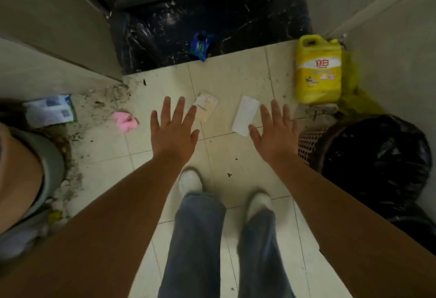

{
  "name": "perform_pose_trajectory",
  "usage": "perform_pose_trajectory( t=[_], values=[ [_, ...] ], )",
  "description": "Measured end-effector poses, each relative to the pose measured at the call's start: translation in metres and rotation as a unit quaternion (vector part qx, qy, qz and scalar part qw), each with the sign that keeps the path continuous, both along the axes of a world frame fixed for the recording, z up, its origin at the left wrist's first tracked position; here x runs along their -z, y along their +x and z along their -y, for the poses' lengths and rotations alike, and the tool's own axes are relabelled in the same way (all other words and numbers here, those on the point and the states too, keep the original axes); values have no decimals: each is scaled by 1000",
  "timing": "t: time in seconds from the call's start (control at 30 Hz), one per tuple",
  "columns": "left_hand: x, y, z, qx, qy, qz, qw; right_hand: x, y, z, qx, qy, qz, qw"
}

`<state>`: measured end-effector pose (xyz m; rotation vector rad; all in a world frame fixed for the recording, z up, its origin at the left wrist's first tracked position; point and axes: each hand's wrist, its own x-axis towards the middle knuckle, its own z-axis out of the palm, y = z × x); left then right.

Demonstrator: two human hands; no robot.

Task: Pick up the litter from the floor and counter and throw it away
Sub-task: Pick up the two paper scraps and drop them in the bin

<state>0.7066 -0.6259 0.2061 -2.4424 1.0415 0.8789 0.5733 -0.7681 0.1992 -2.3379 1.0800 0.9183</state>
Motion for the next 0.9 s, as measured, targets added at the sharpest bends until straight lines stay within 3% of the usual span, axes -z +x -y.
perform_pose_trajectory(
  t=[0.1,0.3,0.5,0.73,0.9],
  values=[
    [47,26,-2,-15,19,-13,1000,53,18,-3,-6,10,-32,999],
    [178,40,14,-85,7,-68,994,182,34,-5,84,44,-95,991],
    [278,23,30,-154,-14,-83,984,281,38,-13,111,17,-62,992],
    [306,36,35,-172,-39,-31,984,312,35,-9,179,-10,-17,984],
    [278,37,39,-156,-73,-49,984,286,28,2,191,-3,1,982]
  ],
)
